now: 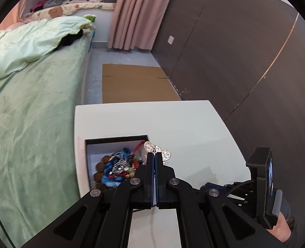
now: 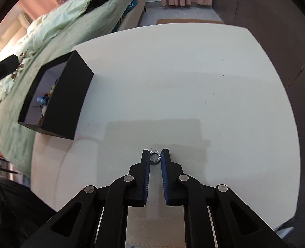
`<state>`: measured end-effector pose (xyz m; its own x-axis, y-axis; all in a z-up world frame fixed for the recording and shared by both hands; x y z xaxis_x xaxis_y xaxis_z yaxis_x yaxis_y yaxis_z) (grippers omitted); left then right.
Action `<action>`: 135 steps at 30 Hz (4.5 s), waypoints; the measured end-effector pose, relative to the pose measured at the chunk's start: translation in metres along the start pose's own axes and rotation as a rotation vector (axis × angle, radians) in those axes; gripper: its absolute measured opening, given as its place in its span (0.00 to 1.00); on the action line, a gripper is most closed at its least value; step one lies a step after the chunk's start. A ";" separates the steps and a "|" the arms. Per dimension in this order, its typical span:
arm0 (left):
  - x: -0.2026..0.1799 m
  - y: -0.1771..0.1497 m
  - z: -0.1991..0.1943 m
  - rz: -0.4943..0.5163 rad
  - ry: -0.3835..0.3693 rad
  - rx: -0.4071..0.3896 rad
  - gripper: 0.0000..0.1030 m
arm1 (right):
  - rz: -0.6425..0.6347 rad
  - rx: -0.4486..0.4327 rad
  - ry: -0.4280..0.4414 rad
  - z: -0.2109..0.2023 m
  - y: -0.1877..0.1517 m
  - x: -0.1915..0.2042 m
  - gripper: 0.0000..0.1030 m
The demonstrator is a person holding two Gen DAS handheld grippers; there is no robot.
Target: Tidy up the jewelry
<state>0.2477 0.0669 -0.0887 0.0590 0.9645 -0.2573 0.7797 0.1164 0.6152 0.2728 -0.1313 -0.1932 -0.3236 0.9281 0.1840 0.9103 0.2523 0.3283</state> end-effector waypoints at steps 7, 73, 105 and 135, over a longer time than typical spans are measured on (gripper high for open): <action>0.022 0.001 0.003 -0.090 -0.017 0.004 0.00 | 0.007 -0.048 0.020 -0.017 0.005 0.004 0.02; 0.129 -0.007 -0.057 -0.279 0.021 -0.078 1.00 | -0.089 -0.175 0.477 -0.039 0.089 0.145 0.32; -0.003 -0.034 -0.132 -0.056 0.093 -0.157 1.00 | 0.124 -0.424 0.312 -0.175 -0.026 0.023 1.00; -0.080 -0.147 -0.246 0.016 0.185 -0.348 1.00 | 0.080 -0.610 0.179 -0.268 -0.153 0.027 1.00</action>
<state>-0.0249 0.0309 0.0255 -0.0688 0.9895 -0.1268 0.5195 0.1440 0.8423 0.0554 -0.2177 0.0096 -0.3471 0.8643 0.3641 0.6397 -0.0657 0.7658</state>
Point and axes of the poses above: each gripper's, at about its wrist camera, not at the fingertips, and z roughly the way its jaws point, x to its left, y to its top, the point moved 1 cm from there along z, roughly the way its jaws point, and after that the axes turned 5 degrees about z, right-handed, at the moved point
